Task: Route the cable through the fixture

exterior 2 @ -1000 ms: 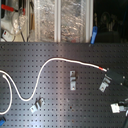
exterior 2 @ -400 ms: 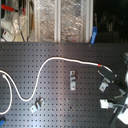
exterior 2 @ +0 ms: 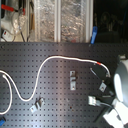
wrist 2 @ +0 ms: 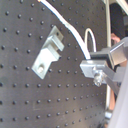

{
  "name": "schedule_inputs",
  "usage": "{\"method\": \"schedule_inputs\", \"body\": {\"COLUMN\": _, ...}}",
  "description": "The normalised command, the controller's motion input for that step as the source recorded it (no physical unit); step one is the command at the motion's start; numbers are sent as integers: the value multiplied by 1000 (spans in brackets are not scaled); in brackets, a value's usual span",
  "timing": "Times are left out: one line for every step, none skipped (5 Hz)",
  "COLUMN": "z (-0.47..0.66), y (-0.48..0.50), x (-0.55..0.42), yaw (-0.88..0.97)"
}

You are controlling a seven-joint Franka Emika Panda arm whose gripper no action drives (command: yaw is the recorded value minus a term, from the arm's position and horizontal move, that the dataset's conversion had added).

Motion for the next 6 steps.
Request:
{"method": "schedule_inputs", "body": {"z": 99, "y": 290, "x": -351, "yaw": 308}}
{"method": "schedule_inputs", "body": {"z": 132, "y": 176, "x": -360, "yaw": 249}}
{"method": "schedule_inputs", "body": {"z": 148, "y": 141, "x": -414, "yaw": 251}}
{"method": "schedule_inputs", "body": {"z": 153, "y": -90, "x": -431, "yaw": 0}}
{"method": "schedule_inputs", "body": {"z": 19, "y": -262, "x": -381, "yaw": -328}}
{"method": "schedule_inputs", "body": {"z": 10, "y": -210, "x": -289, "yaw": -240}}
